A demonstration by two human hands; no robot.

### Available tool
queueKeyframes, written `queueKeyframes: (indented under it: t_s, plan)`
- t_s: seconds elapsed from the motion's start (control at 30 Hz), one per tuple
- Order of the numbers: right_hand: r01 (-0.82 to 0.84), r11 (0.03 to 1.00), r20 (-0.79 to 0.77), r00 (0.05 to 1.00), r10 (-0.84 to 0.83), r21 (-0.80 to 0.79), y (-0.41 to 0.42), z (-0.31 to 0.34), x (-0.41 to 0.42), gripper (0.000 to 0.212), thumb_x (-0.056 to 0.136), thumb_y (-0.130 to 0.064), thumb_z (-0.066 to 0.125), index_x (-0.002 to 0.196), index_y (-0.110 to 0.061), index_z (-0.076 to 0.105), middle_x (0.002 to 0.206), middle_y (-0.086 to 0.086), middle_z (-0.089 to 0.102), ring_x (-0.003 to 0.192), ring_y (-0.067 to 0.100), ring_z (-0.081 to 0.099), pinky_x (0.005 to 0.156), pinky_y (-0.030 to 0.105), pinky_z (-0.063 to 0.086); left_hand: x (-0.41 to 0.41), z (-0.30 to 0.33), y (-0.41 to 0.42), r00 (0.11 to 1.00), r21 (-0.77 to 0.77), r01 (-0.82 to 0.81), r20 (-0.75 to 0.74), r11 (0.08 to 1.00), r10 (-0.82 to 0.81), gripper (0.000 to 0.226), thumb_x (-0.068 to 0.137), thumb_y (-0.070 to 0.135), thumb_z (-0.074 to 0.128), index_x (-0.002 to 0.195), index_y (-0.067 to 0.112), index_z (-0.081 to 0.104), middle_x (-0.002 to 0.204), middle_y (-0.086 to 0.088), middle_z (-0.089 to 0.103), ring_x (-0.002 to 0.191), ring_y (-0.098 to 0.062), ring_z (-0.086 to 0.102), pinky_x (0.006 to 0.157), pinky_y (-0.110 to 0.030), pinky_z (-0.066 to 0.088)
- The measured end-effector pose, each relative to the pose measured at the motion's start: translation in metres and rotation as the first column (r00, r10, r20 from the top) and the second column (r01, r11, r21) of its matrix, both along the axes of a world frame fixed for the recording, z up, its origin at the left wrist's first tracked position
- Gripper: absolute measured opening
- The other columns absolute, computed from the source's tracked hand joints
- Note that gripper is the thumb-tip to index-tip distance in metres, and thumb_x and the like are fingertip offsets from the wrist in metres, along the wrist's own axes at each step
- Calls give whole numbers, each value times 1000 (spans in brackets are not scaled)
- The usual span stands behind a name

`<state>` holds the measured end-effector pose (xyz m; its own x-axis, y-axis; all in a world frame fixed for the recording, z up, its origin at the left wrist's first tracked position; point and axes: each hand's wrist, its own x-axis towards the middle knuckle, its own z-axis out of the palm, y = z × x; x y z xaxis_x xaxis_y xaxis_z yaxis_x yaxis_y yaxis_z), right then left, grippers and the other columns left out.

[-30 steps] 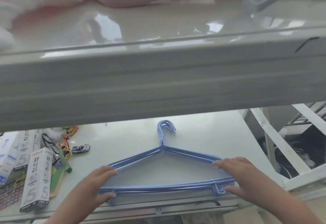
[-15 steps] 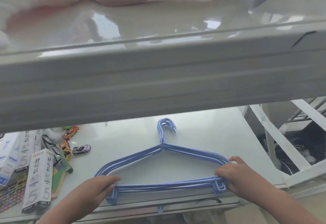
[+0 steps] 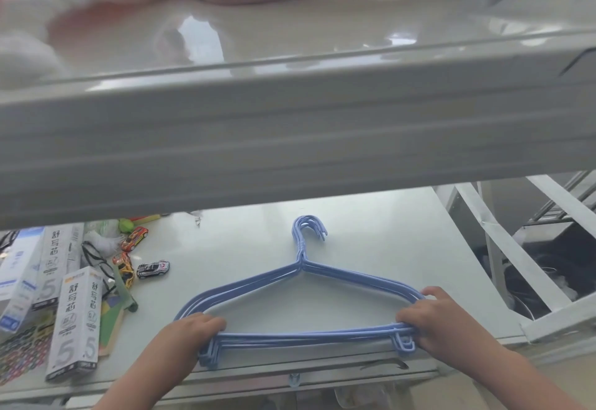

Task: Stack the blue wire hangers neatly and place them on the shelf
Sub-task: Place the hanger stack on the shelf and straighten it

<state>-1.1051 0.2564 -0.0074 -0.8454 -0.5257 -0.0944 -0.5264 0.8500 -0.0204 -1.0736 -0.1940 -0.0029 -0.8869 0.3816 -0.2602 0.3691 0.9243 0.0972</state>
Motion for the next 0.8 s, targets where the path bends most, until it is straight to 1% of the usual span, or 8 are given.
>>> queueKeyframes:
  t_s: [0.07, 0.13, 0.2, 0.3, 0.5, 0.6, 0.7, 0.8]
  plan:
    - [10, 1000, 5, 1000, -10, -2, 1, -4, -1, 21, 44, -20, 65, 58, -27, 51, 48, -12, 54, 49, 8, 50, 78, 18, 35, -1, -9, -8, 999, -71, 42, -18, 997, -44, 71, 23, 2, 70, 79, 36, 45, 59, 22, 49, 49, 4, 48, 35, -10, 6]
    - [12, 1000, 4, 1000, -12, 4, 0, -5, -1, 23, 43, -16, 65, 57, -26, 51, 47, -11, 53, 48, 9, 49, 72, 19, 45, 2, -12, -9, 999, -110, 51, -11, 993, -52, 68, 21, 3, 68, 76, 36, 45, 55, 21, 48, 45, 4, 46, 33, -12, 6]
    - [-2, 1000, 4, 1000, 2, 4, 0, -6, -2, 23, 43, -14, 64, 57, -27, 52, 46, -11, 53, 47, 9, 50, 69, 19, 48, 3, -10, -8, 999, -131, 49, 11, 990, -48, 65, 20, 3, 68, 72, 35, 45, 52, 19, 47, 43, 2, 44, 33, -14, 5]
    - [-26, 1000, 3, 1000, 26, 6, 0, -3, -3, 21, 49, -19, 69, 60, -29, 54, 48, -12, 55, 48, 8, 52, 72, 19, 49, 3, -2, -5, 999, -120, 5, 41, 993, 0, 64, 17, 3, 68, 69, 32, 45, 46, 16, 46, 39, 0, 43, 32, -16, 2]
    - [-21, 999, -23, 1000, 20, -43, 1, 1, -1, 27, 49, -24, 75, 62, -32, 53, 52, -16, 57, 52, 5, 52, 78, 16, 42, 2, -10, -12, 999, -147, 41, 18, 988, -39, 61, 24, 9, 70, 74, 33, 44, 45, 10, 47, 37, -5, 44, 40, -14, -6]
    - [-28, 999, -38, 999, 26, -36, -2, -4, 0, 32, 43, -15, 75, 59, -31, 53, 51, -16, 55, 50, 7, 52, 76, 18, 45, 2, -8, -15, 998, -153, 60, 14, 986, -59, 57, 27, 11, 69, 74, 32, 46, 46, 10, 47, 37, -7, 42, 42, -12, -7]
    - [-17, 998, -53, 999, 14, -54, -1, -11, -1, 31, 43, -4, 62, 57, -29, 49, 50, -14, 52, 50, 9, 50, 79, 17, 39, 4, -11, -13, 998, -166, 66, -1, 984, -67, 55, 27, 7, 70, 70, 31, 46, 45, 9, 44, 40, -10, 26, 41, -13, -5]
    - [10, 996, -38, 999, -13, -85, 1, -14, -3, 28, 46, -6, 60, 58, -28, 49, 50, -16, 53, 58, 8, 52, 66, 18, 49, 4, -20, -16, 997, -174, 70, -30, 982, -77, 60, 27, 4, 72, 73, 32, 46, 45, 10, 45, 44, -7, 21, 40, -13, -2]
